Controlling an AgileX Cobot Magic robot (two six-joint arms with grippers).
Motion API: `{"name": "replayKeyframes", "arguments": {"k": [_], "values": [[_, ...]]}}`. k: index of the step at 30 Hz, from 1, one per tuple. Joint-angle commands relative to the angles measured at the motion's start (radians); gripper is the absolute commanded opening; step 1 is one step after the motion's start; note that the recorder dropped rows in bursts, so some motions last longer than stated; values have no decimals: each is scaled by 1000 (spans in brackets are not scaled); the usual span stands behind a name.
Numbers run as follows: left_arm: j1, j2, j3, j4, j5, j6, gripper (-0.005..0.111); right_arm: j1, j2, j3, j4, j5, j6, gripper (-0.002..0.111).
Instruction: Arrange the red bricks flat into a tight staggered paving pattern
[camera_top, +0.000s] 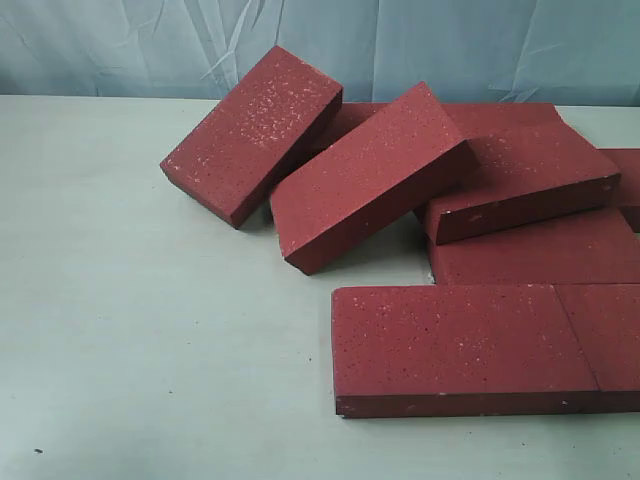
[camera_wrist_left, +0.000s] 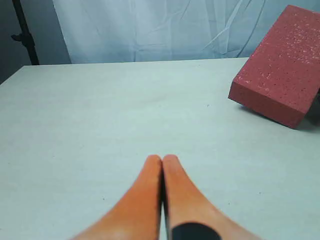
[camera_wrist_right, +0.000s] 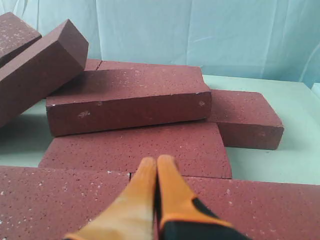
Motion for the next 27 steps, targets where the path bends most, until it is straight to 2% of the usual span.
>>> {"name": "replayKeyframes", "arguments": {"k": [1,18,27], "values": [[0,-5,4,-2,-5,-4,0,-6,-5,1,3,-9,1,-1],[0,-5,4,-2,-5,-4,0,-6,-5,1,2,-34,1,-1],[0,-5,4,-2,-5,-4,0,-6,-5,1,2,-486,1,-1]]}}
